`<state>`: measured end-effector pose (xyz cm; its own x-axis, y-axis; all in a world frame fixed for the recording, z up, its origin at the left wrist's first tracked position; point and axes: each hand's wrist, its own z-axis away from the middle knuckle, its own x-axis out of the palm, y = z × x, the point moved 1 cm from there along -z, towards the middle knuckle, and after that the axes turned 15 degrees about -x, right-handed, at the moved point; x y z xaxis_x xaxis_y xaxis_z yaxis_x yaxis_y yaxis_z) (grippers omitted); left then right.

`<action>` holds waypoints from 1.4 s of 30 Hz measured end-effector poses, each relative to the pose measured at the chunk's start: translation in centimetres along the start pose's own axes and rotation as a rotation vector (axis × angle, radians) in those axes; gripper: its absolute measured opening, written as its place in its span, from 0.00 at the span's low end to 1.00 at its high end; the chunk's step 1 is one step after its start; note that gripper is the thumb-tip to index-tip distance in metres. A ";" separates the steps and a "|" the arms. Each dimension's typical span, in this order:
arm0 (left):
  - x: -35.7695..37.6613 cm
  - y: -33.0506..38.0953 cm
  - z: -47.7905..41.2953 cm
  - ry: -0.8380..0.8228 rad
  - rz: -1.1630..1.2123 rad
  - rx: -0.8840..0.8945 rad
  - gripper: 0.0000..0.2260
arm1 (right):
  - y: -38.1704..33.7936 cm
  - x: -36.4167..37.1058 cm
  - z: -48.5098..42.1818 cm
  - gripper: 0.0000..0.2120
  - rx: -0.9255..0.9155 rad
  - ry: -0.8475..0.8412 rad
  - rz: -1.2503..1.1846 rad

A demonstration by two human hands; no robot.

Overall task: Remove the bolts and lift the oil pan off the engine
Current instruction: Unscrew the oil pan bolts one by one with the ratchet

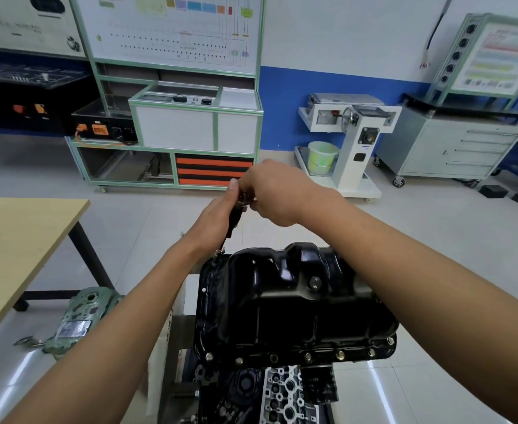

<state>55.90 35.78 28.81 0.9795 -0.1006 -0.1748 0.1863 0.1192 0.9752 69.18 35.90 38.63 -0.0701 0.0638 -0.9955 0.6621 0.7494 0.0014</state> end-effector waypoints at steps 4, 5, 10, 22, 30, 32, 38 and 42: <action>-0.7 -1.0 0.1 -0.055 0.030 0.017 0.30 | -0.5 0.5 -0.3 0.13 -0.068 0.068 0.015; -1.1 -1.2 0.1 -0.066 0.043 0.031 0.29 | -0.6 0.7 -0.3 0.14 -0.075 0.085 -0.002; -2.7 -1.5 0.2 -0.052 0.083 0.107 0.25 | -1.2 0.9 -1.0 0.11 -0.068 0.076 0.002; -1.5 -1.7 -0.4 0.132 0.208 0.117 0.26 | -2.9 -0.1 -1.5 0.07 0.183 -0.100 -0.172; -1.1 -1.0 -0.5 -0.028 0.109 0.041 0.39 | -2.9 0.8 -0.9 0.10 -0.103 0.007 0.155; -0.9 -1.3 -0.4 -0.068 0.104 0.038 0.42 | -2.9 1.1 -0.7 0.10 -0.112 0.045 0.133; -0.1 -1.4 0.2 -0.061 0.173 0.085 0.29 | -3.2 1.2 -0.6 0.08 0.095 0.054 0.187; 0.3 -1.3 0.5 -0.069 0.170 0.054 0.35 | -3.0 1.2 -0.5 0.11 0.266 0.032 -0.086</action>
<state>55.94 35.09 27.50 0.9885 -0.1510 0.0014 0.0120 0.0876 0.9961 66.74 34.06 37.49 -0.1555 0.0318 -0.9873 0.8249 0.5541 -0.1121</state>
